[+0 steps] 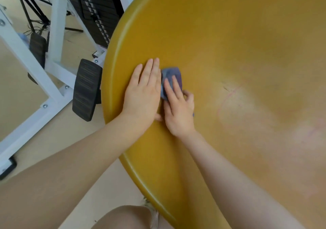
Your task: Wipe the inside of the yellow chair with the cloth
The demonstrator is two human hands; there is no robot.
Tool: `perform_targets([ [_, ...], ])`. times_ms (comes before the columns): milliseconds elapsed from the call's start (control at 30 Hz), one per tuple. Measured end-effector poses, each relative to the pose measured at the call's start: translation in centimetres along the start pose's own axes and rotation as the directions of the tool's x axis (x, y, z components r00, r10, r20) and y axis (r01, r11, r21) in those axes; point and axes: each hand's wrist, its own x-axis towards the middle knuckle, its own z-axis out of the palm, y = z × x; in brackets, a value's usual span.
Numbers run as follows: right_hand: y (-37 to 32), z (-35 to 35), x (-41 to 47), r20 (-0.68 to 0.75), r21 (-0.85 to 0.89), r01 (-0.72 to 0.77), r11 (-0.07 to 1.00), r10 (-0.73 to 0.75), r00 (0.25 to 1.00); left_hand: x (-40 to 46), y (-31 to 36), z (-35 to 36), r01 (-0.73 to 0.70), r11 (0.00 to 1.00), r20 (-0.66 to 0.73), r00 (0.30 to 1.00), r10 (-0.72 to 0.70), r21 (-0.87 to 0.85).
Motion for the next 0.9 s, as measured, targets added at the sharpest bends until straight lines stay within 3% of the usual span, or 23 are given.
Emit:
perform_targets([
  [167,-0.9,0.1,5.6,-0.152,0.019,-0.073,0.997,0.075,0.986,0.0,0.1,0.8,0.001,0.999,-0.030,1.000,-0.002,-0.039],
  [400,1.8,0.0,-4.3,-0.089,-0.183,-0.055,0.982,0.039,0.995,0.5,0.7,0.7,-0.024,0.995,-0.030,0.999,0.021,-0.094],
  [600,2.6,0.5,-2.6,0.037,-0.021,0.028,0.999,-0.027,0.999,1.4,0.8,1.0,-0.059,0.995,-0.044,0.997,0.056,-0.077],
  [767,3.5,-0.1,5.2,-0.131,0.043,-0.098,0.994,0.103,0.986,1.5,0.8,1.4,-0.064,0.995,-0.035,0.997,0.061,-0.080],
  [900,3.1,-0.4,3.7,-0.164,0.031,-0.105,0.994,0.108,0.980,1.4,0.8,1.0,-0.071,0.993,-0.024,0.997,0.069,-0.098],
])
